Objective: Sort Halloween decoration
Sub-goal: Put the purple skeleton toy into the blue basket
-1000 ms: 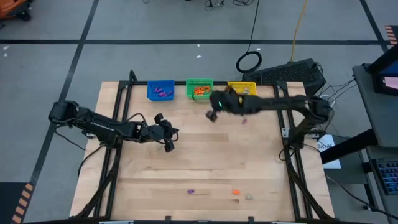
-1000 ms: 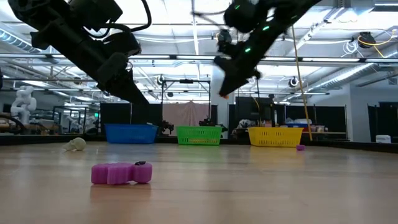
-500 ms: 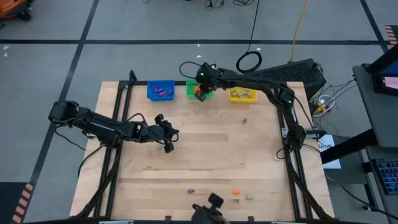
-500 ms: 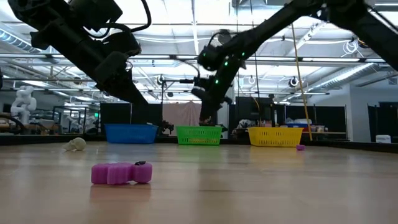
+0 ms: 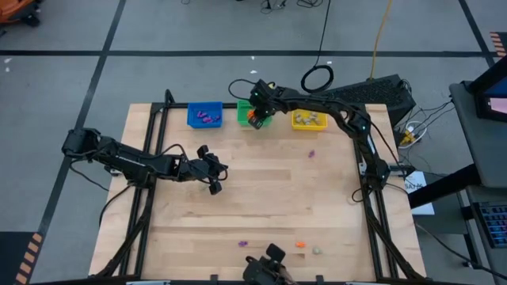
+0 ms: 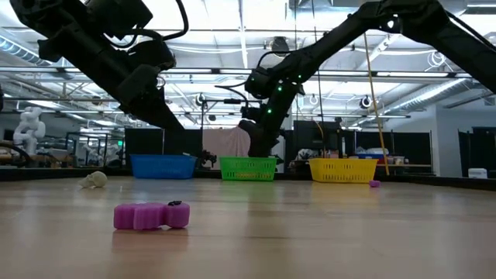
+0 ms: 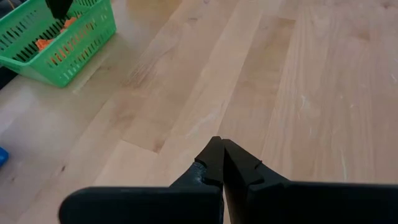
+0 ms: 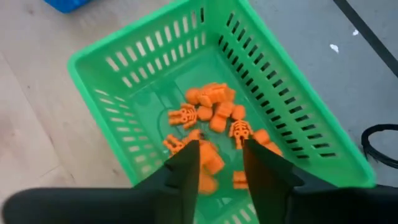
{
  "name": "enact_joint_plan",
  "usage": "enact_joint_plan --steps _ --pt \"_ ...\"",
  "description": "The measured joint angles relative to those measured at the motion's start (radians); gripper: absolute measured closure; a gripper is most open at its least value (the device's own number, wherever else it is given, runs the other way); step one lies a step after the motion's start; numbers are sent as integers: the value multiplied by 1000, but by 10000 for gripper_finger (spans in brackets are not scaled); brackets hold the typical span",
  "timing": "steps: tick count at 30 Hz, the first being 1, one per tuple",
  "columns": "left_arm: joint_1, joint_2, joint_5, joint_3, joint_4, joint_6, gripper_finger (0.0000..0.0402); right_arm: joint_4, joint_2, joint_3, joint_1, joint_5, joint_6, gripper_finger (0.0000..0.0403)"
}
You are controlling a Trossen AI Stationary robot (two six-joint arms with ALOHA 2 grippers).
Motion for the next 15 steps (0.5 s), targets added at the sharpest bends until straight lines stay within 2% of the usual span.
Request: enact_joint_plan --steps 4,7,10,13,15 --pt "0 0 0 0 0 5 401 -33 -33 0 7 5 2 269" --pt "0 0 0 0 0 21 401 -83 -59 -1 26 36 -10 273" --pt "0 0 10 0 0 21 401 -40 -87 -40 65 84 -31 310" --pt "-1 0 24 0 0 22 401 105 -120 -135 113 79 -32 372" --pt "-1 0 27 0 0 22 401 225 -148 -226 144 79 -23 394"
